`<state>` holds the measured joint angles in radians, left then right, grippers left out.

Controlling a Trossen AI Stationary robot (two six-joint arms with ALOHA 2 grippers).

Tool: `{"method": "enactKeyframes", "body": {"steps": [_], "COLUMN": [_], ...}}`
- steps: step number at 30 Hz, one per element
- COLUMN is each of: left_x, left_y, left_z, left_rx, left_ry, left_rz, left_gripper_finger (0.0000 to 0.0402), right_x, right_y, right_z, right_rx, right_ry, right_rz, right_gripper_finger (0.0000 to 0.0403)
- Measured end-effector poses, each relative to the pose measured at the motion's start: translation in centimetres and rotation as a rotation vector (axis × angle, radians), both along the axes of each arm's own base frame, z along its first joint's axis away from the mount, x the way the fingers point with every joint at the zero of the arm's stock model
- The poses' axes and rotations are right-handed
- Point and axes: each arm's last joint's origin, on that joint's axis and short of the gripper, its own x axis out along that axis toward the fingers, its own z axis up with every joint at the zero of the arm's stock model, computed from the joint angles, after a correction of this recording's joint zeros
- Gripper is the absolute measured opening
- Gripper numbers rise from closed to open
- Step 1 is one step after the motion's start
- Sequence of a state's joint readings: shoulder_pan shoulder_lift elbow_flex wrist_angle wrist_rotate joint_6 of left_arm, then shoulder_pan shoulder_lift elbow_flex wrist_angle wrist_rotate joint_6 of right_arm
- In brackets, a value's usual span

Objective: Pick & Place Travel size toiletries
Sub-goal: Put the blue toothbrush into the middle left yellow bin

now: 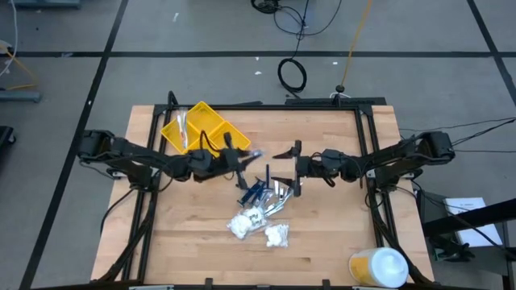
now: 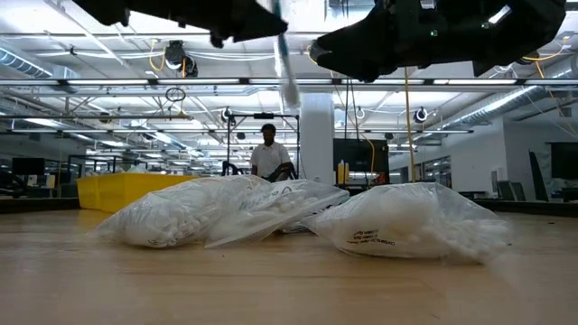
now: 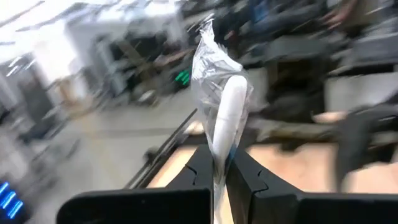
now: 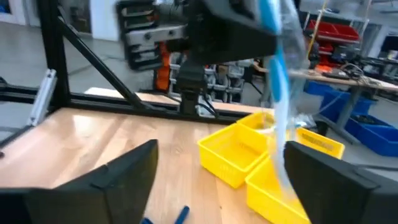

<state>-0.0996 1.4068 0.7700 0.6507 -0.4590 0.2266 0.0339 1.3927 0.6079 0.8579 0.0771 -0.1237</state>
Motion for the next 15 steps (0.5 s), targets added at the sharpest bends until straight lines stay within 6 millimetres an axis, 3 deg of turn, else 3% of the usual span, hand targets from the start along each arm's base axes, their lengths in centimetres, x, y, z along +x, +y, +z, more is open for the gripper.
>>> {"method": "enactKeyframes", "body": {"steps": [5, 11, 15], "left_x": [-1.8, -4.9, -7.9], "left_y": [0.7, 1.9, 2.9], "left_z": [0.6, 0.9, 0.1], "left_rx": [-0.061, -0.156, -0.216], "left_ry": [0.084, 0.149, 0.160], "left_rz": [0.153, 0.351, 0.475], "left_gripper_finger": [0.0007, 0.0008, 0.0006], "right_x": [-1.0, -1.8, -1.8], "right_y": [-0.2, -0.2, -0.2], "right_z": [1.0, 1.5, 1.4], "right_rx": [0.003, 0.011, 0.028], "right_ry": [0.028, 0.069, 0.078], "right_rz": [-0.037, -0.035, -0.036], "right_gripper_finger": [0.0368, 0.0364, 0.0357]}}
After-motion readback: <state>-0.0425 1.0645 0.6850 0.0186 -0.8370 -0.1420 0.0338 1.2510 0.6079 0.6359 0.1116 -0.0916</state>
